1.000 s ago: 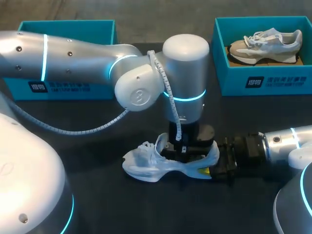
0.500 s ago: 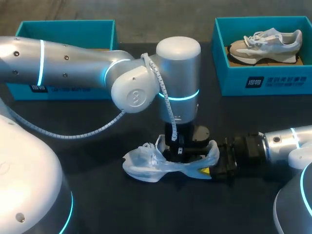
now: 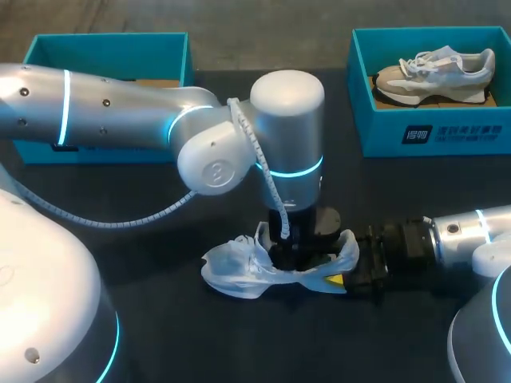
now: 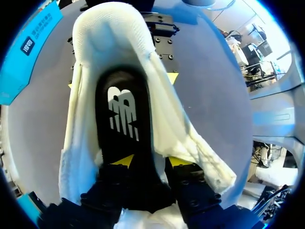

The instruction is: Take the shoe out of the shoebox, open the shoe tongue, remove and reinsert the insole, then place the shoe into the shoebox

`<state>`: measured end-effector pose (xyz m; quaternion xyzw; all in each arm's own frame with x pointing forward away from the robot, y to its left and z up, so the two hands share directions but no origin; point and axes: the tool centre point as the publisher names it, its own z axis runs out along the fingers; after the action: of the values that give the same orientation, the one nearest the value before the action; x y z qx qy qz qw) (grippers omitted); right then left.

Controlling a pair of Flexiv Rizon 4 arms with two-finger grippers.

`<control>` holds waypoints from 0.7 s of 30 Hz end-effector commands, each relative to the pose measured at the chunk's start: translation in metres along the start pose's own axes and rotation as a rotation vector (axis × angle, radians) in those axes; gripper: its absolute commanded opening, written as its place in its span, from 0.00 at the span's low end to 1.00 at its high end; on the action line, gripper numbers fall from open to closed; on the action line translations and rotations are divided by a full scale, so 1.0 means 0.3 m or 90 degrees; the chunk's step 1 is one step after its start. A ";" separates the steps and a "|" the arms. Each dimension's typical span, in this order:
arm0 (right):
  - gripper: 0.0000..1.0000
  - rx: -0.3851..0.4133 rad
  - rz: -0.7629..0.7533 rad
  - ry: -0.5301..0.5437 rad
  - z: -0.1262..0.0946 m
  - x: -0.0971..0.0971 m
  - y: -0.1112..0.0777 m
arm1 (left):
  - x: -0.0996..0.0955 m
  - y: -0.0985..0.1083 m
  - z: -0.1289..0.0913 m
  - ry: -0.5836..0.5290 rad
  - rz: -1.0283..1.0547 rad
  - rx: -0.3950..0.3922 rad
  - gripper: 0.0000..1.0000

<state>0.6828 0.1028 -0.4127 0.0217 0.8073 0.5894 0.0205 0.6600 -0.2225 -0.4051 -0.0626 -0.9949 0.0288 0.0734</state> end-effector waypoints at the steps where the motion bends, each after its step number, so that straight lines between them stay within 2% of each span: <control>1: 0.00 0.001 0.000 -0.002 -0.001 0.002 -0.003 | 0.008 0.002 0.012 -0.037 -0.010 0.000 0.44; 11: 0.00 0.001 0.000 -0.002 -0.001 0.002 -0.003 | -0.056 -0.002 0.016 -0.116 -0.024 -0.032 0.41; 16: 0.00 0.001 0.000 -0.002 -0.001 0.002 -0.003 | -0.098 0.004 0.024 -0.134 -0.034 -0.044 0.39; 18: 0.00 0.001 0.000 -0.002 -0.001 0.002 -0.003 | -0.108 0.010 0.026 -0.140 -0.041 -0.046 0.36; 20: 0.00 0.001 0.000 -0.002 -0.001 0.002 -0.003 | -0.119 0.017 0.027 -0.145 -0.048 -0.047 0.27; 21: 0.00 0.001 0.000 -0.002 -0.001 0.002 -0.003 | -0.124 0.019 0.027 -0.145 -0.049 -0.047 0.19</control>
<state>0.6843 0.1027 -0.4128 0.0228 0.8071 0.5896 0.0209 0.6868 -0.2212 -0.4098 -0.0236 -0.9989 -0.0027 -0.0412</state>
